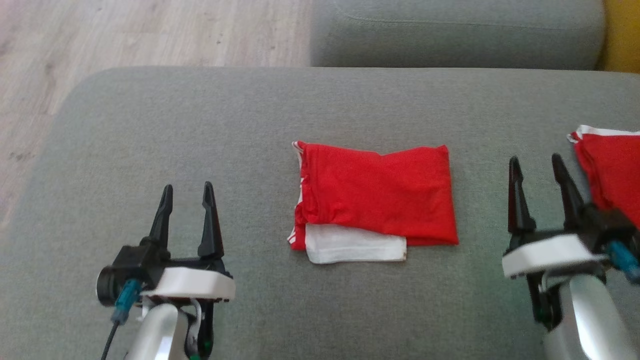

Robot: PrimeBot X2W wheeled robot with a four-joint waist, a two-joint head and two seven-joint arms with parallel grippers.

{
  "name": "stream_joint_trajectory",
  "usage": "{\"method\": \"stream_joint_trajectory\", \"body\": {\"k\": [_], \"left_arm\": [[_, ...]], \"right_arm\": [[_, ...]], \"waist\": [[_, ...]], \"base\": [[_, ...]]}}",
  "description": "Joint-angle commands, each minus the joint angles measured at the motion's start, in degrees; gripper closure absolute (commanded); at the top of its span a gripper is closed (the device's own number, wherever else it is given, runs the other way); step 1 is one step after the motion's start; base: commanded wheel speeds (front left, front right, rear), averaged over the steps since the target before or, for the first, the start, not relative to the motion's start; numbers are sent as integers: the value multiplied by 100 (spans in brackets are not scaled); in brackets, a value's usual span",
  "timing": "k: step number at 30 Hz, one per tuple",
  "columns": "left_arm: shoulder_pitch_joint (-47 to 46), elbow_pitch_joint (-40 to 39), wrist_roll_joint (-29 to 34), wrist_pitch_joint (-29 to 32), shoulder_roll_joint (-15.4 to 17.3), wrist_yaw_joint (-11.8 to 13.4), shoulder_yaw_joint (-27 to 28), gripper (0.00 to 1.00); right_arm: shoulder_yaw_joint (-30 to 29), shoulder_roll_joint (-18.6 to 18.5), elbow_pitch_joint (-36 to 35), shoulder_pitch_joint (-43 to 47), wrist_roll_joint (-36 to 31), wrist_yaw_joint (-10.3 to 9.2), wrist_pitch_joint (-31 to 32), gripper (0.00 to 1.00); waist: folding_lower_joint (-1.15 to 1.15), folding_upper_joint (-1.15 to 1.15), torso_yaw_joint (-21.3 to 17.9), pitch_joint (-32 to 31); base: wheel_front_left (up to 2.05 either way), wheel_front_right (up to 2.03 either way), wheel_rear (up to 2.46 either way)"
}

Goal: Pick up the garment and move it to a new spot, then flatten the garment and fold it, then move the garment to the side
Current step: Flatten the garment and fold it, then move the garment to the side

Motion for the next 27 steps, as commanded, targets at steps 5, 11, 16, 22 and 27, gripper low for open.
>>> {"method": "stream_joint_trajectory", "body": {"k": [5, 11, 16, 22, 27], "left_arm": [[68, -305, -17, -55, 24, 78, 302, 0], [249, -330, -55, -55, 24, 119, 334, 0], [166, -327, -44, -55, 24, 104, 294, 0], [-29, -320, -78, -55, 24, 82, 171, 0], [-146, -243, -113, -55, 24, 67, 57, 0]], "right_arm": [[164, 59, -621, 415, 86, -4, -60, 0], [288, 60, -729, 679, 178, -4, -60, 0], [269, 60, -678, 570, 113, -4, -60, 0], [429, 61, -150, 133, 184, -4, 120, 0], [735, 61, 580, -403, 561, -4, 592, 0]], "waist": [[0, 0, -172, -51], [0, 0, -248, -58], [0, 0, -205, 27], [0, 0, -59, 287], [0, 0, 115, 505]], "base": [[0, 0, 0], [0, 0, 0], [0, 0, 0], [0, 0, 0], [0, 0, 0]]}}
